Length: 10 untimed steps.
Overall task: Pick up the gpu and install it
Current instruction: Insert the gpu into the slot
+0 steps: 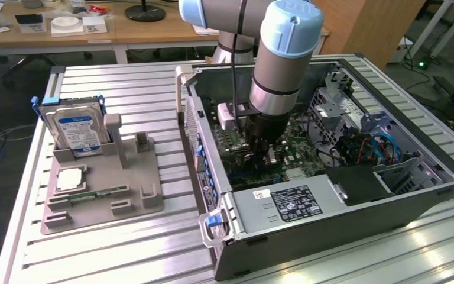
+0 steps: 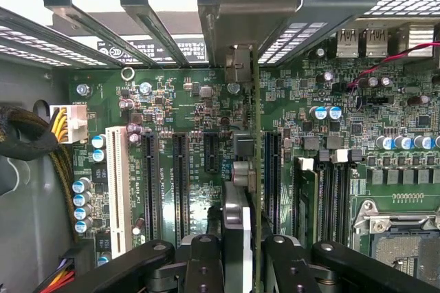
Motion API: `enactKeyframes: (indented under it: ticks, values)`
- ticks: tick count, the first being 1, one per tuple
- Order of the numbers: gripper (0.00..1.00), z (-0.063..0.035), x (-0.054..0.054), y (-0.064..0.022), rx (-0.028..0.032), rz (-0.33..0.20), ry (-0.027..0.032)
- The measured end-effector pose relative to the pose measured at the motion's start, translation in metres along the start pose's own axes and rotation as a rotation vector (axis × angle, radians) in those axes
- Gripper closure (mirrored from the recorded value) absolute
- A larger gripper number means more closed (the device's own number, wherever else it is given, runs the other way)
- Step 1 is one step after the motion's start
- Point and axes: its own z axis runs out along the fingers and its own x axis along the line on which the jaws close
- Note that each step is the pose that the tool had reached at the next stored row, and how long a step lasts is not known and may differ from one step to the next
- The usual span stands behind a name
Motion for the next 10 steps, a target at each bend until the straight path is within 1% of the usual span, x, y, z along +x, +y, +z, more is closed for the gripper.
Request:
enactKeyframes:
  ticks: [10]
  values:
    - [0.72, 0.0000, 0.0000, 0.0000, 0.0001, 0.000, 0.0000]
